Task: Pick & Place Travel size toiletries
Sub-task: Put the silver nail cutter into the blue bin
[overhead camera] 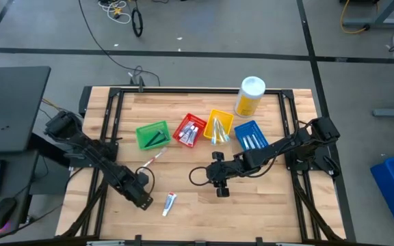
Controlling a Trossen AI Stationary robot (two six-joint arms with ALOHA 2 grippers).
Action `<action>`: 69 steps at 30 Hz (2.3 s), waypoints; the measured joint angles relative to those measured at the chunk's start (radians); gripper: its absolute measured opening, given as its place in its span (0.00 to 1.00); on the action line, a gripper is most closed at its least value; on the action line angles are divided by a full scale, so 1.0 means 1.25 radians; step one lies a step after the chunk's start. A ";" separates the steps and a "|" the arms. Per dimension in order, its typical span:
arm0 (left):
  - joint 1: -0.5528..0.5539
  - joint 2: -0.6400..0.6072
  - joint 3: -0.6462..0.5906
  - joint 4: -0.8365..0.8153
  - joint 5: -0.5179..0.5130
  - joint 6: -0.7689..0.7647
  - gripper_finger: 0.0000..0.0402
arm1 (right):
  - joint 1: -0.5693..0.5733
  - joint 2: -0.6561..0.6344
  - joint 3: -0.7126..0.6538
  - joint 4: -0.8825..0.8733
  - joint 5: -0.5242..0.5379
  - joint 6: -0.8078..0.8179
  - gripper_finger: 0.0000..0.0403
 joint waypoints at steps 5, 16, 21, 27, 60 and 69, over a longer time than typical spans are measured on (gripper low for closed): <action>0.001 0.008 0.000 -0.005 -0.009 0.052 0.38 | 0.000 0.000 0.000 0.008 0.000 -0.001 0.40; 0.029 0.007 0.013 0.003 -0.052 0.198 0.15 | -0.001 0.000 0.000 0.126 -0.002 -0.170 0.45; 0.072 0.010 0.081 0.007 -0.125 0.343 0.18 | -0.002 0.013 0.001 0.212 -0.023 -0.248 0.53; 0.149 0.009 0.164 0.086 -0.203 0.632 0.17 | -0.005 0.055 0.001 0.341 -0.023 -0.398 0.56; 0.393 0.011 0.202 0.251 0.049 0.943 0.19 | -0.030 0.066 0.001 0.417 -0.096 -0.519 0.19; 0.406 0.011 0.202 0.251 0.075 0.938 0.18 | -0.033 0.066 0.001 0.419 -0.109 -0.519 0.17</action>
